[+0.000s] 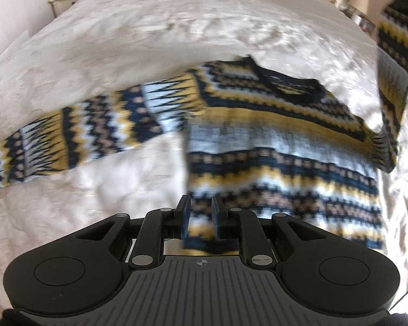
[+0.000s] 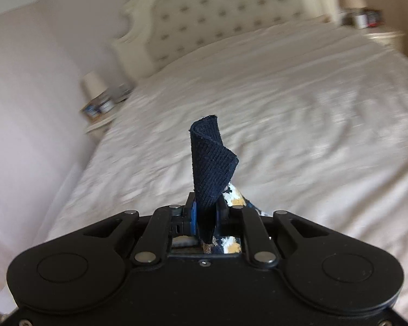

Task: Fold small clothes
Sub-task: 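Lift the sleeve with the right gripper, lay it across the body, release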

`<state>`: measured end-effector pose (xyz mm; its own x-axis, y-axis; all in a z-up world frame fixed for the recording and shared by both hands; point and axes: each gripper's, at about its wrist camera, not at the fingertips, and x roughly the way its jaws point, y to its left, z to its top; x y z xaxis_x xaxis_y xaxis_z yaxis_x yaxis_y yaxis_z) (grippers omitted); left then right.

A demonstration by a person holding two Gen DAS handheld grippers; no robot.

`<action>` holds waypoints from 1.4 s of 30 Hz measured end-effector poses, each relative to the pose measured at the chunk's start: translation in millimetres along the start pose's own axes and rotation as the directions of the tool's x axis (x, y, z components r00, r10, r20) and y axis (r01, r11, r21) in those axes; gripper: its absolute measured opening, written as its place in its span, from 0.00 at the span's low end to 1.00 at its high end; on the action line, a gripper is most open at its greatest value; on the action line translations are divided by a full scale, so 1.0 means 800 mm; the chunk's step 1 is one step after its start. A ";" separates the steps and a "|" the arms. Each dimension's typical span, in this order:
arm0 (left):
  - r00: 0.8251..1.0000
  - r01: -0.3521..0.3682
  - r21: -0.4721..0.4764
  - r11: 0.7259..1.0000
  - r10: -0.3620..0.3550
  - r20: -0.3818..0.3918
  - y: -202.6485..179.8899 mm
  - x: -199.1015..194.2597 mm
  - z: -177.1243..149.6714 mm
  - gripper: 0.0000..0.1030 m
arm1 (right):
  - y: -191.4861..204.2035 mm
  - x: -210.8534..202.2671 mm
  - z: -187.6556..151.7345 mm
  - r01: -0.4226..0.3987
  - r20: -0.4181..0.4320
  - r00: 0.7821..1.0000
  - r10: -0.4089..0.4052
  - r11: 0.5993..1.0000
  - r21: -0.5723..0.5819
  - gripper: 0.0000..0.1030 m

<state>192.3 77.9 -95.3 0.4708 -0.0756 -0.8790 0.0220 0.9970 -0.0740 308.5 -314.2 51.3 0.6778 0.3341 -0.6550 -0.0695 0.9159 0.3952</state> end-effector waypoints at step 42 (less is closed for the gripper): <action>1.000 0.020 -0.019 1.000 -0.020 -0.020 0.019 0.046 0.055 0.16 | -0.092 0.095 -0.155 0.362 -0.244 0.897 -0.369 0.929 -0.075 0.61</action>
<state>248.6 91.4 -108.2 0.4525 -0.0960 -0.8866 0.0142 0.9948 -0.1005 274.6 -328.9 -107.5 0.4553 0.0156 -0.8902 0.1256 0.9887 0.0815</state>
